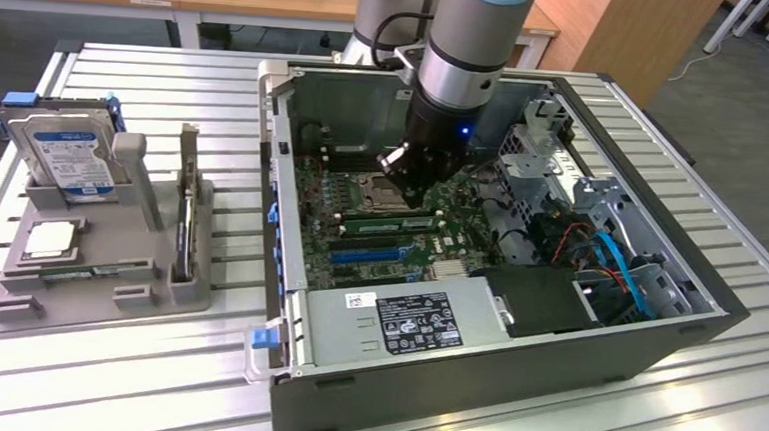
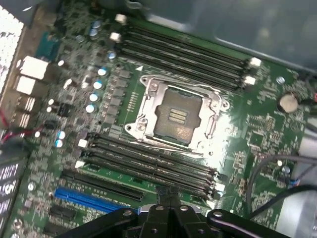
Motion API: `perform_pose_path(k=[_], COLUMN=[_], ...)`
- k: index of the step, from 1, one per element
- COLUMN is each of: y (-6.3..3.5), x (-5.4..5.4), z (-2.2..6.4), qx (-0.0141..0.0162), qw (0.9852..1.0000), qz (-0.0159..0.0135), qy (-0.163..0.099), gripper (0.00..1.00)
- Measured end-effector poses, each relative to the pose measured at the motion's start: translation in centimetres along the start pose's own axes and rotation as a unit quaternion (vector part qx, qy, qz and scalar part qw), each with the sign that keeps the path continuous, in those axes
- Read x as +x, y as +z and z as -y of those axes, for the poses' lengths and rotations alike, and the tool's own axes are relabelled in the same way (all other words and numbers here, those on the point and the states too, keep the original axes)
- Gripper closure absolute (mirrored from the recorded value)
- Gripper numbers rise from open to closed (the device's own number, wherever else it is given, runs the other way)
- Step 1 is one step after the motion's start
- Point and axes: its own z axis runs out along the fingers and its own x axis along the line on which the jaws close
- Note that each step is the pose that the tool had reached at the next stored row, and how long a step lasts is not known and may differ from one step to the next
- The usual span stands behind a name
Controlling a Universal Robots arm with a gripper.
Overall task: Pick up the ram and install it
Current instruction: 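Press down the ram until it locks into place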
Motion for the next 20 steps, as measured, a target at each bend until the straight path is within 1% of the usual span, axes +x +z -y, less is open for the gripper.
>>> perform_pose_path(k=[3, 6, 8, 12, 13, 14, 20], y=[0.04, 0.08, 0.11, 0.14, 0.14, 0.15, 0.16], x=[0.00, 0.00, 0.00, 0.00, 0.00, 0.00, 0.03], z=[0.00, 0.00, 0.00, 0.01, 0.01, 0.00, 0.00], qx=[0.0004, 0.0008, 0.0010, 0.0015, 0.0015, 0.0015, 0.0015], qw=[0.9996, 0.9985, 0.9974, 0.9945, 0.9940, 0.9939, 0.9939], qz=[0.0011, 0.0022, 0.0030, 0.0043, 0.0045, 0.0045, 0.0044], qy=[0.027, 0.055, 0.073, 0.105, 0.109, 0.110, 0.111], gripper=[0.89, 0.89, 0.89, 0.89, 0.89, 0.89, 0.89])
